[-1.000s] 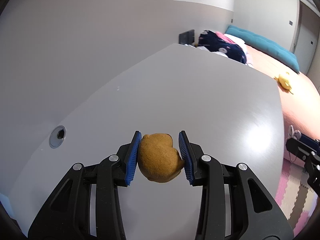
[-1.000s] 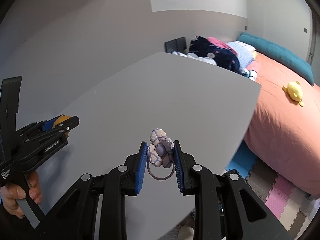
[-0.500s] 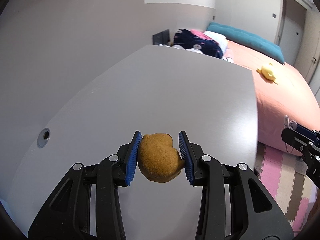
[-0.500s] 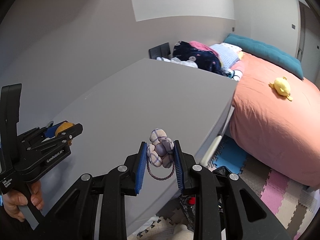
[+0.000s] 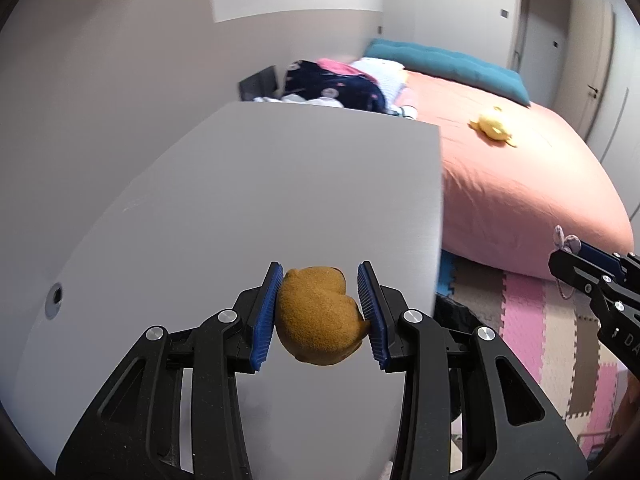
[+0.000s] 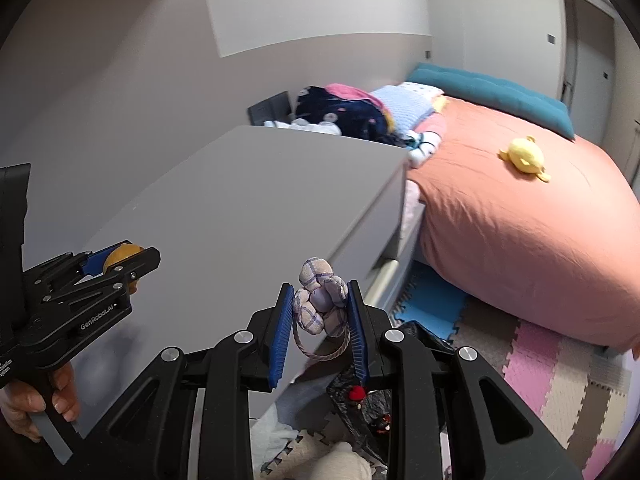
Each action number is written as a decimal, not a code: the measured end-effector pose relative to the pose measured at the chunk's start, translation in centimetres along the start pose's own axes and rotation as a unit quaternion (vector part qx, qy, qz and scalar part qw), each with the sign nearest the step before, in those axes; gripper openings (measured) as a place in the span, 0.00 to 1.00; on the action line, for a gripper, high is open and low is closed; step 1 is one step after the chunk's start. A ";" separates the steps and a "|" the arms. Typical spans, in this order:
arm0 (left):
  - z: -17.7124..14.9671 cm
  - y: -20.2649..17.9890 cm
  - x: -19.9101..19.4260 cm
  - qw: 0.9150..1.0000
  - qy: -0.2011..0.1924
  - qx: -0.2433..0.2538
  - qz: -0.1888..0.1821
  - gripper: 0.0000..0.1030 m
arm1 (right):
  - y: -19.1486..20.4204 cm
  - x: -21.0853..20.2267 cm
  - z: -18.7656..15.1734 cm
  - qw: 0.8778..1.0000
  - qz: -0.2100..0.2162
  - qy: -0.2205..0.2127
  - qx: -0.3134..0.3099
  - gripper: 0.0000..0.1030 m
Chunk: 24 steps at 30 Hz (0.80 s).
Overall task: Collect trash
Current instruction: 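Carry the orange plush and knotted hair tie over to the black trash bag, then open the left tool dropping the plush while the right tool drops the hair tie into the bag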
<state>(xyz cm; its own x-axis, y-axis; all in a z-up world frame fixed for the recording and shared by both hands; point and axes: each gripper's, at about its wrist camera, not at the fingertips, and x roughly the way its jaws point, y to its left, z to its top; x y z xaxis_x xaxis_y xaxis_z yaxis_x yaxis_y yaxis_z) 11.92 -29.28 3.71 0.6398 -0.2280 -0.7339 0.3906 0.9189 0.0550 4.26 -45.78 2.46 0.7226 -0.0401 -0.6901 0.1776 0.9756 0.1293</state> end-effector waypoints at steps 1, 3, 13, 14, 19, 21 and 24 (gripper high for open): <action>0.1 -0.7 0.1 1.000 0.001 0.006 -0.004 0.38 | -0.6 -0.2 -0.1 1.000 -0.003 -0.001 0.005 0.27; 0.4 -1.9 0.4 1.000 0.003 0.013 -0.010 0.38 | -1.5 -0.4 -0.3 1.000 -0.007 0.000 0.011 0.27; 0.9 -7.5 1.2 0.998 0.010 0.049 -0.042 0.38 | -7.0 -1.4 -1.3 0.998 -0.038 -0.003 0.051 0.27; 0.9 -7.9 1.2 0.998 0.011 0.053 -0.044 0.38 | -7.5 -1.4 -1.4 0.998 -0.041 -0.003 0.054 0.27; 0.8 -10.7 1.8 0.995 0.017 0.074 -0.063 0.38 | -10.2 -1.8 -2.1 0.995 -0.059 -0.002 0.075 0.27; 0.8 -11.6 2.0 0.994 0.019 0.082 -0.069 0.38 | -11.4 -1.9 -2.5 0.994 -0.068 0.000 0.085 0.27; 0.6 -13.1 2.4 0.992 0.025 0.096 -0.079 0.38 | -12.9 -2.0 -3.1 0.992 -0.077 0.003 0.097 0.27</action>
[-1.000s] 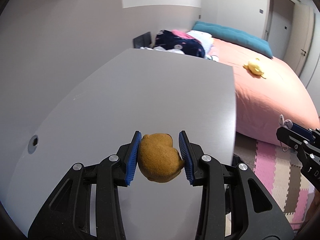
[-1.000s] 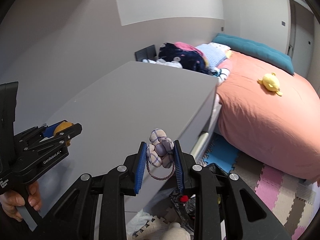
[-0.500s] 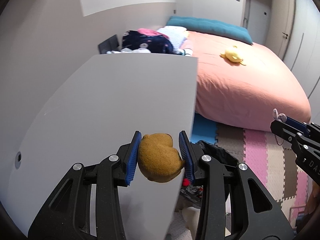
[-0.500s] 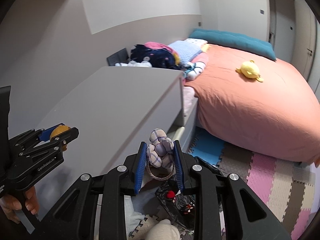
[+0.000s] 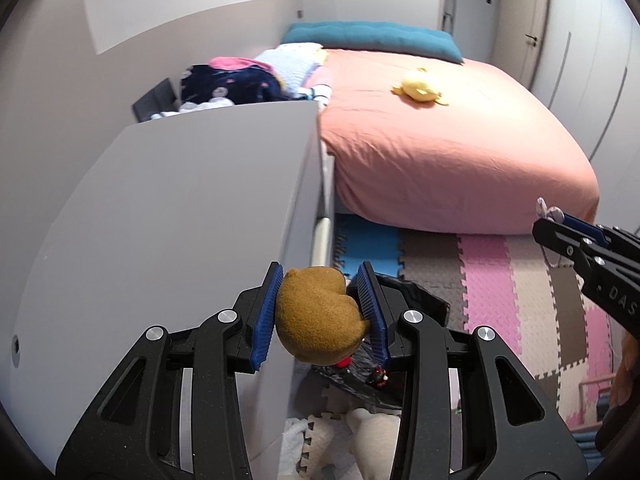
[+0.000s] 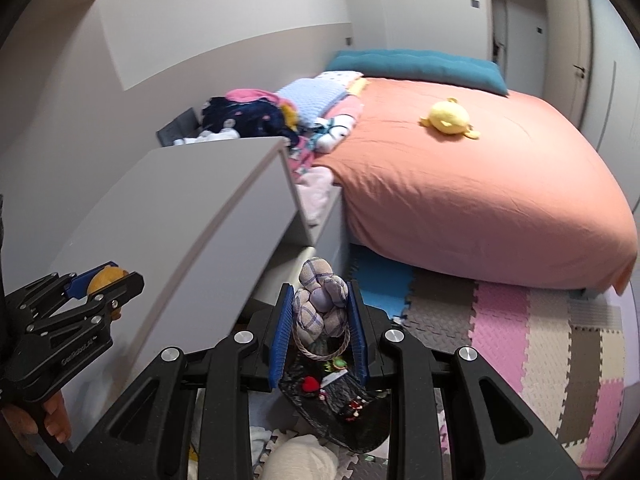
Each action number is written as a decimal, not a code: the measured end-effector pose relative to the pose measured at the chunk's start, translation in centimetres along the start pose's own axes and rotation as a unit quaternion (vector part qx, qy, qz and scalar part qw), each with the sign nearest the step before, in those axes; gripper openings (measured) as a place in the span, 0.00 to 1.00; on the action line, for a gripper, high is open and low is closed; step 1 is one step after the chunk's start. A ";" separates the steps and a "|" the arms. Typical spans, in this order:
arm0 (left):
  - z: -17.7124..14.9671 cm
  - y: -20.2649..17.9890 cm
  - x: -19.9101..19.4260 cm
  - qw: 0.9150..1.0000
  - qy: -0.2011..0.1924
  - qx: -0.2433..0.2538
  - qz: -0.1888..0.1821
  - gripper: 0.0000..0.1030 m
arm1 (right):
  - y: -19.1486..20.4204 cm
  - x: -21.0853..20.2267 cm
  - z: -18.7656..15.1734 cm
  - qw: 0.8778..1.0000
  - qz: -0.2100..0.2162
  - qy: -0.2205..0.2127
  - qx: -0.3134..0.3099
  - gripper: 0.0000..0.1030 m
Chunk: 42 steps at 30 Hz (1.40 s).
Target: Collect trash
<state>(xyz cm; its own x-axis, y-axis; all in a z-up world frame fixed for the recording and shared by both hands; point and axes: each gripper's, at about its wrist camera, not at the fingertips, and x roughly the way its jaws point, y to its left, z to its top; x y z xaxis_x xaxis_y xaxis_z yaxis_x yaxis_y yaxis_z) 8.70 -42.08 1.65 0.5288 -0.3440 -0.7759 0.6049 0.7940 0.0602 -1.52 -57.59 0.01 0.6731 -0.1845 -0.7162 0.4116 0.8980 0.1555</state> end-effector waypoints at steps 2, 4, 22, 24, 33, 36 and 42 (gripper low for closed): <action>0.0 -1.2 0.4 1.000 0.004 0.011 -0.007 0.38 | -1.0 0.2 -0.2 1.000 -0.009 0.003 0.008 0.27; 0.2 -2.1 0.9 1.000 0.007 0.021 -0.014 0.38 | -2.0 0.4 -0.3 1.000 -0.017 0.007 0.016 0.27; -0.3 -8.1 4.7 0.994 0.047 0.076 -0.065 0.38 | -6.1 3.3 -0.2 0.997 -0.051 0.036 0.047 0.27; -0.4 -8.0 5.2 0.993 0.053 0.077 -0.067 0.38 | -6.2 3.9 -0.2 0.997 -0.054 0.042 0.048 0.27; -0.6 -7.9 6.7 0.992 0.068 0.080 -0.076 0.38 | -6.5 5.8 0.0 0.995 -0.064 0.059 0.048 0.27; -0.7 -8.1 7.0 0.989 0.082 0.092 -0.083 0.40 | -6.5 6.1 0.1 0.995 -0.063 0.067 0.044 0.41; -0.4 -6.8 6.3 0.992 0.064 0.103 -0.043 0.94 | -6.4 5.2 0.9 0.993 -0.103 0.035 0.045 0.97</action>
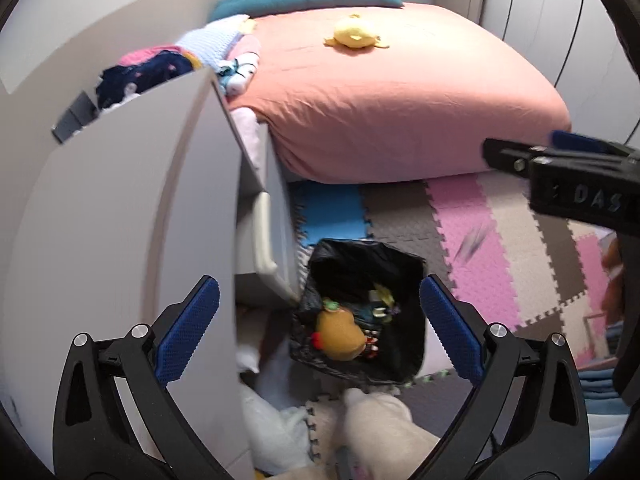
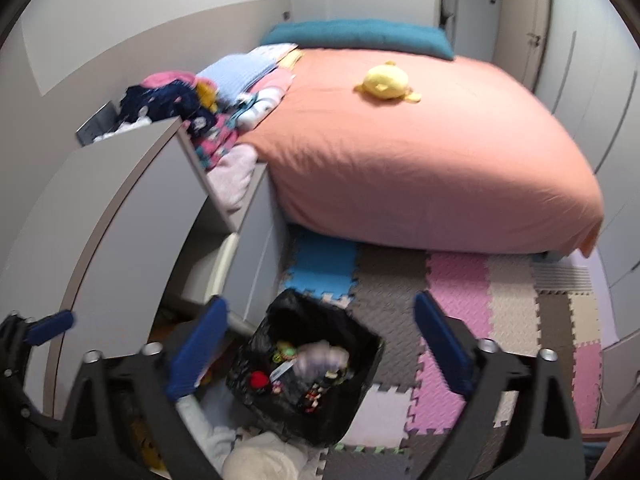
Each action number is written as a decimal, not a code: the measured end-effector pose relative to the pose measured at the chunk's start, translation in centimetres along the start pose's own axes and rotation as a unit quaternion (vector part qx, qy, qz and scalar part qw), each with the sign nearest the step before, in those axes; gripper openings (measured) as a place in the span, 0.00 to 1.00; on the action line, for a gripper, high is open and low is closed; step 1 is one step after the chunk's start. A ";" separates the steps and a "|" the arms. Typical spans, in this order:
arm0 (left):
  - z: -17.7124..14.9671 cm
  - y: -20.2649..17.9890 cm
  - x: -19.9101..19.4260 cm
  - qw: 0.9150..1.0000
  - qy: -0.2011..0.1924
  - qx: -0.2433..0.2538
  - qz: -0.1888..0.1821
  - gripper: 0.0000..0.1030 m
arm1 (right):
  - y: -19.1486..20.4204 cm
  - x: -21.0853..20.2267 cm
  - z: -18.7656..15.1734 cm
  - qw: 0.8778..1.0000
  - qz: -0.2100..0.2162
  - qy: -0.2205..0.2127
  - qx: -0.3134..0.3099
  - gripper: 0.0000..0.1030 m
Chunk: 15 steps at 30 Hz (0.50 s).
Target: Collect trash
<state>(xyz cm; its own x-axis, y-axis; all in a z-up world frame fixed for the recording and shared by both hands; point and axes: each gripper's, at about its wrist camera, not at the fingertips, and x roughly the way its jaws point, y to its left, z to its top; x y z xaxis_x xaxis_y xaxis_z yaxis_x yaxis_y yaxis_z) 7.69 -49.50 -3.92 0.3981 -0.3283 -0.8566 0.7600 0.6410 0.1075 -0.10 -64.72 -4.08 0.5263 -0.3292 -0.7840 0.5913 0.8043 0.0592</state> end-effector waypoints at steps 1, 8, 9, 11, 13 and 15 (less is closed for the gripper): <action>-0.1 0.1 0.0 1.000 0.001 -0.001 0.004 0.94 | -0.1 -0.1 0.1 1.000 -0.004 0.000 0.001 0.97; -0.5 1.1 0.0 1.000 0.004 -0.005 0.005 0.94 | 0.2 -0.3 0.3 1.000 -0.014 -0.004 -0.006 0.97; -0.5 1.2 -0.1 1.000 0.003 -0.005 0.006 0.94 | 0.3 -0.4 0.2 1.000 -0.014 -0.004 -0.007 0.97; -0.5 1.2 -0.2 1.000 0.002 -0.007 0.004 0.94 | 0.4 -0.4 0.2 1.000 -0.014 -0.003 -0.007 0.97; -0.5 1.4 -0.4 1.000 -0.001 -0.013 0.001 0.94 | 0.5 -0.4 0.2 1.000 -0.016 -0.003 -0.006 0.97; -0.4 1.6 -0.4 1.000 -0.001 -0.017 -0.002 0.94 | 0.6 -0.5 0.2 1.000 -0.015 -0.003 -0.005 0.97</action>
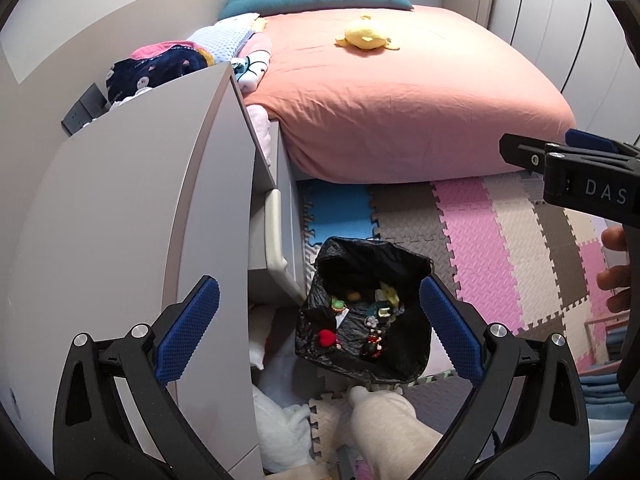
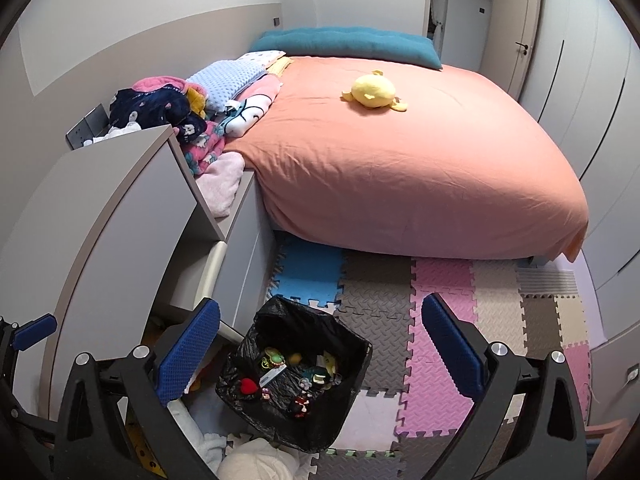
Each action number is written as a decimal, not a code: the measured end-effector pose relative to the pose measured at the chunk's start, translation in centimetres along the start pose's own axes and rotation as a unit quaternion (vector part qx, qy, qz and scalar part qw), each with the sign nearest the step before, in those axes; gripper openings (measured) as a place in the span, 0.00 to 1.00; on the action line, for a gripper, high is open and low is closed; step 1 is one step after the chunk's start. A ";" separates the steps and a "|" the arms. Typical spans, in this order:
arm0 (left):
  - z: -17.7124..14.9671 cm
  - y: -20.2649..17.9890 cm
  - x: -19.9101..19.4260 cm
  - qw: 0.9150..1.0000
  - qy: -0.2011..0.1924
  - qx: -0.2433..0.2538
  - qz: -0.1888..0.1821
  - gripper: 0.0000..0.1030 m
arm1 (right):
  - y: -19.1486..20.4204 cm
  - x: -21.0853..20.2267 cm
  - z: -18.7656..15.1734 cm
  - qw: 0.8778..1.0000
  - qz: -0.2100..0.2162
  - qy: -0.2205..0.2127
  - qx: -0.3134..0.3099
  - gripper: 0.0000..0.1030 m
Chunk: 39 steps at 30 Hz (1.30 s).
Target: Collect trash
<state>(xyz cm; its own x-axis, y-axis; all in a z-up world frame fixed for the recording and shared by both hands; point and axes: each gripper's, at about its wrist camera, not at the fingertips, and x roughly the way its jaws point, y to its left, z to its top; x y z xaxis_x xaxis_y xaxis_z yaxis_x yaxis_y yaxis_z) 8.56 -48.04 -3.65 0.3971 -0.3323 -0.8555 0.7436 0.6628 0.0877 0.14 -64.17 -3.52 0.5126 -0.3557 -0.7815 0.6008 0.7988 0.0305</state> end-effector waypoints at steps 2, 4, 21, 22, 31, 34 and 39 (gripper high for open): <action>0.0 0.3 0.0 1.000 -0.001 -0.004 -0.001 0.94 | 0.0 0.0 0.0 1.000 0.000 0.000 -0.001 0.97; -0.1 0.5 -0.1 1.000 -0.001 -0.008 -0.001 0.94 | 0.1 0.0 0.0 1.000 0.001 0.002 0.000 0.97; -0.4 1.6 -0.6 1.000 -0.007 -0.025 -0.007 0.94 | 1.2 -0.7 0.0 1.000 0.000 -0.003 -0.003 0.97; -0.4 1.6 -0.6 1.000 -0.007 -0.026 -0.007 0.94 | 1.2 -0.7 0.0 1.000 0.000 -0.002 -0.003 0.97; -0.7 2.0 -0.6 0.999 -0.007 -0.033 -0.012 0.94 | 1.3 -0.9 0.1 1.000 0.000 -0.004 -0.004 0.97; -0.6 2.0 -0.6 1.000 -0.008 -0.027 -0.011 0.94 | 1.3 -0.9 0.1 1.000 0.000 -0.004 -0.005 0.97; -0.7 1.9 -0.8 0.999 -0.011 -0.029 -0.010 0.94 | 1.5 -1.2 0.3 1.000 0.001 -0.005 -0.005 0.97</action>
<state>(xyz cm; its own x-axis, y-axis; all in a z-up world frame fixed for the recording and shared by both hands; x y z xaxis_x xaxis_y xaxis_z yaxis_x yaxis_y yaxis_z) 9.31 -46.07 -3.17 0.3943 -0.3606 -0.8453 0.7195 0.6933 0.0398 0.62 -62.72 -2.36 0.5203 -0.3591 -0.7748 0.5938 0.8042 0.0260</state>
